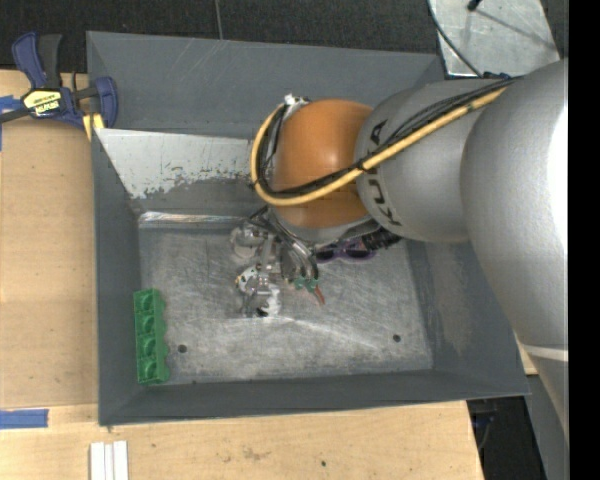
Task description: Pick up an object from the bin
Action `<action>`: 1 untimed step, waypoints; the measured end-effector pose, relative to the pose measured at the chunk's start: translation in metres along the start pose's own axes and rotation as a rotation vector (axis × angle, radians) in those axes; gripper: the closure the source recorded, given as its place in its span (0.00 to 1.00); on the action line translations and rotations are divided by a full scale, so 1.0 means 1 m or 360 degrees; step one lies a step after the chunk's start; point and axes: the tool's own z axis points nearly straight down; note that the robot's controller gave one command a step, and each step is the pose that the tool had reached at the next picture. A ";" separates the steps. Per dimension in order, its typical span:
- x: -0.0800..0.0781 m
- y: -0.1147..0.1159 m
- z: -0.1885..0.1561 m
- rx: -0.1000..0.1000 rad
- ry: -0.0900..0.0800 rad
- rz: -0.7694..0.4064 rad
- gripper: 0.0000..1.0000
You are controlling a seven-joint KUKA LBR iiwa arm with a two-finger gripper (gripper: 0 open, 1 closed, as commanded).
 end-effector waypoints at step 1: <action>-0.040 -0.044 0.021 -0.0006 -0.0002 -0.0268 0.00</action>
Offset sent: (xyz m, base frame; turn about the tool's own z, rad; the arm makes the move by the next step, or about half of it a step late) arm -0.0549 -0.0484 -0.0375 0.0555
